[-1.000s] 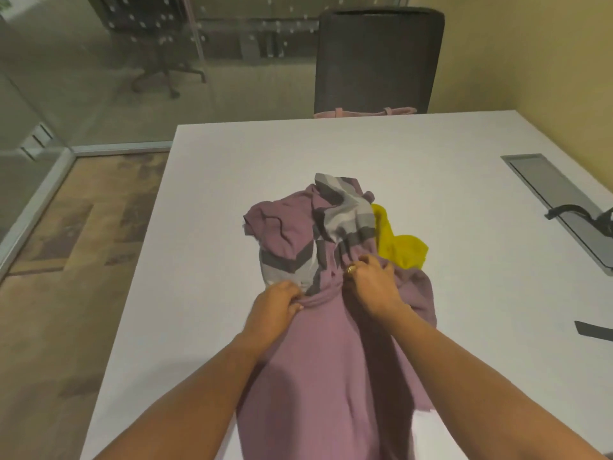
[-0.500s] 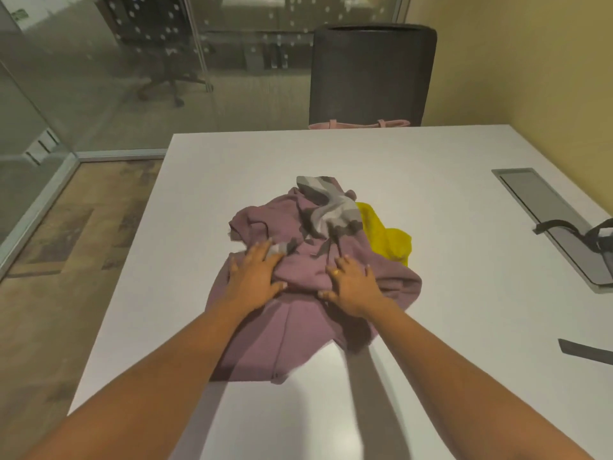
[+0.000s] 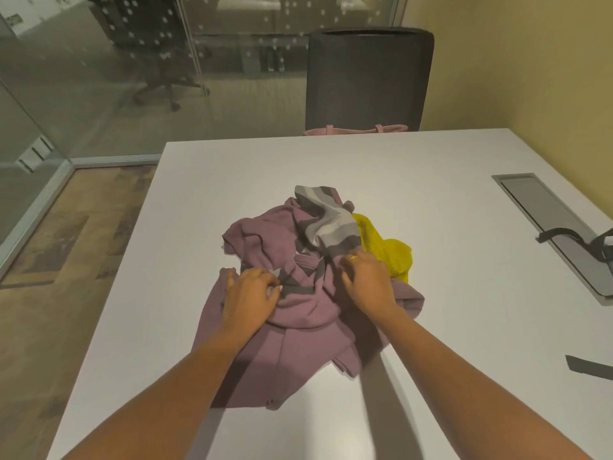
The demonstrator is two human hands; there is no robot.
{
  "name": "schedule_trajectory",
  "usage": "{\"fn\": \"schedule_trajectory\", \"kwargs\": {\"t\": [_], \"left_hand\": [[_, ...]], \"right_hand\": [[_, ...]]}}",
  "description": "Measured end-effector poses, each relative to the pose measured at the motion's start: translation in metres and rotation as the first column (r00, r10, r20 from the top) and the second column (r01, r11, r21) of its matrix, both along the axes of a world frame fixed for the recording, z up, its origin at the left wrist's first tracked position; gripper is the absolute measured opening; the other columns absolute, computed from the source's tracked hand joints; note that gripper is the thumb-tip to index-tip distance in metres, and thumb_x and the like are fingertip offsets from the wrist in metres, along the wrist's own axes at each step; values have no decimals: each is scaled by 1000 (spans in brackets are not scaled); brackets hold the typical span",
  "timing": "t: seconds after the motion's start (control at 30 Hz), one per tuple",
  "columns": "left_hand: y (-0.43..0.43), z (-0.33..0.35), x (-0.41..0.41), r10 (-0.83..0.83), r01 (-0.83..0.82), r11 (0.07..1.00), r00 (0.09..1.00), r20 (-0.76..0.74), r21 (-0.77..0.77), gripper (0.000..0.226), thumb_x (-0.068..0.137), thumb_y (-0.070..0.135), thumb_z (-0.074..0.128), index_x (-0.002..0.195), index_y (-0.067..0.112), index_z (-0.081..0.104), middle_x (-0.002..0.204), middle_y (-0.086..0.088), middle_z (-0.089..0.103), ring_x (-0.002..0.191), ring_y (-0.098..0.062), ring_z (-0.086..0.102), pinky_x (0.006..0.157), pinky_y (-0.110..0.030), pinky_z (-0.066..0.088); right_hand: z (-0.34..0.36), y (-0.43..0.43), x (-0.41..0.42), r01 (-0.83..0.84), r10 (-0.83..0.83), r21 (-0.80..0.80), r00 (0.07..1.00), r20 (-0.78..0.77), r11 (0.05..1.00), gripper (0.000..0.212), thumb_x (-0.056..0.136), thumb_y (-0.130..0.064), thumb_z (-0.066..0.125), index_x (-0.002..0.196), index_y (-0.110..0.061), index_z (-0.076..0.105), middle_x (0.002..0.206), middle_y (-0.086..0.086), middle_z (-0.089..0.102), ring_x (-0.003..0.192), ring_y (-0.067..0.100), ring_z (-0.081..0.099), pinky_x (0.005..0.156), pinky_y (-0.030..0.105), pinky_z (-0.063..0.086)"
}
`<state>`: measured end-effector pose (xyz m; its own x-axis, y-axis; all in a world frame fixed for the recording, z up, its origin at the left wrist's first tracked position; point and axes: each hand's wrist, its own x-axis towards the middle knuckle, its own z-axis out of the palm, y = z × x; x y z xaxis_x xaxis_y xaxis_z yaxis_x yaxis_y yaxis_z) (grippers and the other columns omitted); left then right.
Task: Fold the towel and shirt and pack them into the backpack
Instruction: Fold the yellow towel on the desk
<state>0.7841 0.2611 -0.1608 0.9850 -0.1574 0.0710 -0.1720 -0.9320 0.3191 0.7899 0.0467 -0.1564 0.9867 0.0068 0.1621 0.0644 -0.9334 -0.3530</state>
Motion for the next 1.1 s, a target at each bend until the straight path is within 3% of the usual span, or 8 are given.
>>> {"fn": "schedule_trajectory", "kwargs": {"t": [0.1, 0.2, 0.37, 0.5, 0.77, 0.87, 0.97, 1.1], "left_hand": [[-6, -1, 8, -9, 6, 999, 998, -59, -49, 45, 87, 40, 57, 127, 21, 53, 141, -4, 43, 133, -23, 36, 110, -49, 20], [-17, -1, 20, -125, 129, 992, 959, -253, -1, 76, 81, 59, 54, 145, 37, 19, 158, 5, 3, 146, -20, 3, 113, -55, 15], [-27, -25, 36, -211, 281, 951, 896, -392, 131, 97, 63, 85, 38, 140, 51, -9, 156, 9, -18, 144, -24, -17, 105, -71, 5], [-19, -47, 43, -202, 298, 933, 895, -397, 200, 116, 32, 97, -2, 139, 53, -8, 155, 10, -19, 144, -27, -17, 100, -76, 6], [-16, -46, 50, -128, 252, 931, 903, -410, 265, 101, 47, 88, 13, 141, 53, -1, 156, 12, -17, 145, -25, -15, 101, -74, 10], [-16, -43, 49, -119, 242, 936, 901, -418, 255, 86, 70, 81, 41, 142, 51, 3, 156, 12, -16, 145, -24, -15, 103, -73, 9], [-17, -41, 48, -112, 233, 938, 905, -411, 257, 84, 74, 75, 46, 142, 51, 4, 156, 12, -16, 145, -23, -15, 103, -73, 8], [-18, -40, 49, -106, 233, 937, 900, -424, 261, 83, 75, 74, 45, 143, 50, 3, 156, 12, -16, 145, -22, -14, 104, -72, 8]], "right_hand": [[-5, -9, 15, 161, -161, 24, 987, 18, 987, 32, 86, -11, 52, 117, -12, 61, 132, 9, 52, 121, 31, 45, 95, 43, 35], [-13, -18, 26, 297, -285, 38, 940, -187, 954, 49, 88, -18, 48, 137, -15, 39, 148, 12, 30, 133, 32, 30, 102, 51, 31], [-27, -16, 36, 146, -84, 219, 959, -270, 965, 54, 83, -17, 56, 135, -11, 42, 124, 17, 58, 110, 36, 54, 87, 41, 48], [-23, -10, 38, 99, 2, 384, 967, -255, 918, 41, 92, -21, 55, 131, -10, 51, 128, 12, 59, 117, 29, 53, 91, 28, 39], [-24, -41, 55, 315, -168, 209, 838, -519, 926, 74, 86, -30, 63, 145, -8, 25, 140, 16, 45, 126, 31, 44, 99, 35, 38], [-21, -57, 56, 464, -183, 349, 776, -604, 814, 65, 79, -18, 73, 135, -7, 43, 136, 13, 50, 119, 26, 51, 94, 28, 42], [-8, -75, 57, 594, -317, 493, 783, -535, 636, 35, 81, -10, 68, 116, -9, 62, 118, 13, 62, 94, 22, 57, 79, 25, 43], [14, -89, 69, 608, -563, 575, 776, -285, 547, 27, 85, -9, 61, 111, -7, 66, 115, 16, 65, 107, 29, 59, 92, 29, 43]]}}
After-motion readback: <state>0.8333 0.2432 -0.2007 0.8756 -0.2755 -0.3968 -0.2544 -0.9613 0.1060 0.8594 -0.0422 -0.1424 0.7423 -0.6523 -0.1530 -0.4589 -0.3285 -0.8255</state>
